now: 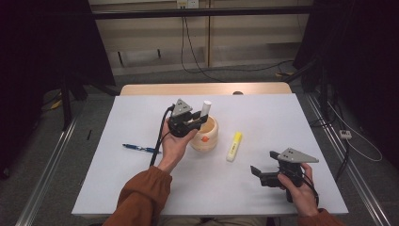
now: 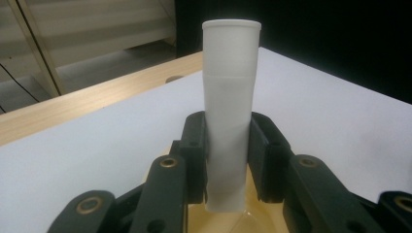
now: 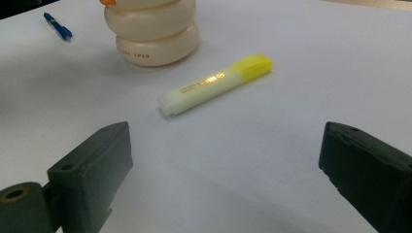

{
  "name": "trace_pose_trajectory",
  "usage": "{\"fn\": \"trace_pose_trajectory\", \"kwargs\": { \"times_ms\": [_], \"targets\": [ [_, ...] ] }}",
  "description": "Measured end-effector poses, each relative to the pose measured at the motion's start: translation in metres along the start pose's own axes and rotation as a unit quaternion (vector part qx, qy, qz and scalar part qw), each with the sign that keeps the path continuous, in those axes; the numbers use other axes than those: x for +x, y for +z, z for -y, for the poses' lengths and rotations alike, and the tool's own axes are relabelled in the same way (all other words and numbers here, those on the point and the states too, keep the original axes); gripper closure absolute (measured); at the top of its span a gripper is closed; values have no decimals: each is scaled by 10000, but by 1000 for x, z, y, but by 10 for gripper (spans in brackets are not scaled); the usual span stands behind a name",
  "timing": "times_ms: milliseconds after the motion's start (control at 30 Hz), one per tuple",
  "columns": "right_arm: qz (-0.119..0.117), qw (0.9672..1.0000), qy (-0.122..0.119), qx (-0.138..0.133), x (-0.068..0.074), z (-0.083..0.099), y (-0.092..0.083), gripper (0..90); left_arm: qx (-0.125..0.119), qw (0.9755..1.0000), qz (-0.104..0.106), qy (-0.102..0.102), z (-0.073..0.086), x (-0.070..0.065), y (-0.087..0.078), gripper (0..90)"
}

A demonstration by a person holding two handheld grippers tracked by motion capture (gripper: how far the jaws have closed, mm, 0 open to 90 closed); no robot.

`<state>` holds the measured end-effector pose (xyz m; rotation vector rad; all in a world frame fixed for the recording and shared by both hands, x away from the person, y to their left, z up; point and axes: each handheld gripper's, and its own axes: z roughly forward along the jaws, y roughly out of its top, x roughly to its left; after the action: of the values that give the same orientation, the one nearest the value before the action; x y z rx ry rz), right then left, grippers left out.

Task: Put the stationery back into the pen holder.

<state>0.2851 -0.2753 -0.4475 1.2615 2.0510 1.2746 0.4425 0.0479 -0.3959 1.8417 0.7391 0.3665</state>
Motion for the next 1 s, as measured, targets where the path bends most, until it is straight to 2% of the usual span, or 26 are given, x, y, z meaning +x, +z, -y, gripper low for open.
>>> {"fn": "trace_pose_trajectory", "kwargs": {
  "times_ms": [400, 467, 567, 667, 733, 833, 900, 1000],
  "targets": [
    [1, 10000, -8, 27, 0, 0, 1, 48, 211, 9998, 45, -20, 15, 0, 6, 705],
    [2, 10000, -1, 33, 0, 1, 1, 48, 271, 9996, 30, -93, 15, 0, 5, 704],
    [0, 10000, -12, 40, 0, 1, 1, 48, 153, 9998, 102, -73, 13, 0, 2, 704],
    [0, 10000, -12, 44, 0, 1, 1, 48, 54, 9998, 145, -100, 10, -1, -2, 595],
    [-7, 10000, -13, 44, 1, 1, 1, 48, 27, 9999, 74, -88, 9, -1, -4, 511],
    [-13, 10000, -20, 44, 1, 1, 2, 48, -45, 9998, 94, -165, 7, -1, -8, 455],
    [-9, 10000, -15, 50, 1, 1, 2, 48, -51, 9998, 9, -165, 6, 0, -9, 370],
    [2, 10000, -20, 57, 1, 1, 2, 50, -9, 9998, -9, -180, 6, 2, -12, 288]
  ]
}}
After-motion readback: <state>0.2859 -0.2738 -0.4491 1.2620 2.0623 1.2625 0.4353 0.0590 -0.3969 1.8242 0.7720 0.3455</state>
